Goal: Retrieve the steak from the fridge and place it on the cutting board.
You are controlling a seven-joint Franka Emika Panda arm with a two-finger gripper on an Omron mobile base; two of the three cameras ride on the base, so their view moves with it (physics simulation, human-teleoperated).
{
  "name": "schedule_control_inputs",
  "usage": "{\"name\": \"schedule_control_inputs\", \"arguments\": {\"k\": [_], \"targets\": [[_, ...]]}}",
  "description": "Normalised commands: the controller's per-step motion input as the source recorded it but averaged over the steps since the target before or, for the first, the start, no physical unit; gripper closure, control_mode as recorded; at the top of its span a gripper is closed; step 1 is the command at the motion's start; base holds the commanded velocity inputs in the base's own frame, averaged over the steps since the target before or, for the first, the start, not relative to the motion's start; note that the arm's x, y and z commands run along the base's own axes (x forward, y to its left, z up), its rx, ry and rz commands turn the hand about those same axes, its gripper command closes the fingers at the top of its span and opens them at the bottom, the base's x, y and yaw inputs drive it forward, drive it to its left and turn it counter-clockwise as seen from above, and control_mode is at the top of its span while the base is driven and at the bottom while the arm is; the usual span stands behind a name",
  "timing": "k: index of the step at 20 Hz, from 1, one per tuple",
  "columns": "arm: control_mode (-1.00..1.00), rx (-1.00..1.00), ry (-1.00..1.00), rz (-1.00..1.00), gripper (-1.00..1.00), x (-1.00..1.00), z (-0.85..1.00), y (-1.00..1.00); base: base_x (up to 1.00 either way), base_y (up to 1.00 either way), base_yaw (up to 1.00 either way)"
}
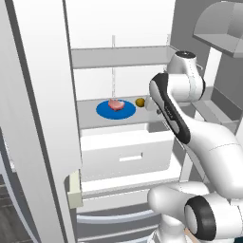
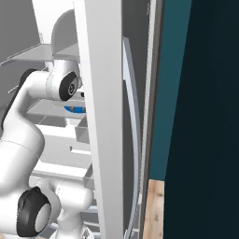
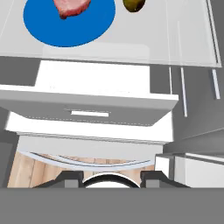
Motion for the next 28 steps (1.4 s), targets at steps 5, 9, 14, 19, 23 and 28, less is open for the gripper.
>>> {"name": "schedule_control_inputs", "arguments": {"k": [5,9,14,19,23,28], "targets": [[-1.00,0.00,0.01,0.00,-1.00,-0.08,0.00,0.02,0.00,0.00,0.00],[-1.00,0.00,0.00,0.07,-1.00,-0.30,-0.01,0.34,0.00,0.00,0.00],[-1.00,-0.07,-0.01,0.06,-1.00,-0.14,-0.25,0.58,0.00,0.00,0.00],[-1.00,-0.16,-0.01,0.13,-1.00,0.00,-0.49,0.28,0.00,0.00,0.00],[-1.00,-0.20,0.00,0.17,-1.00,0.00,-0.50,0.39,0.00,0.00,0.00],[-1.00,-0.21,0.00,0.12,-1.00,0.16,-0.46,0.30,0.00,0.00,0.00]]}}
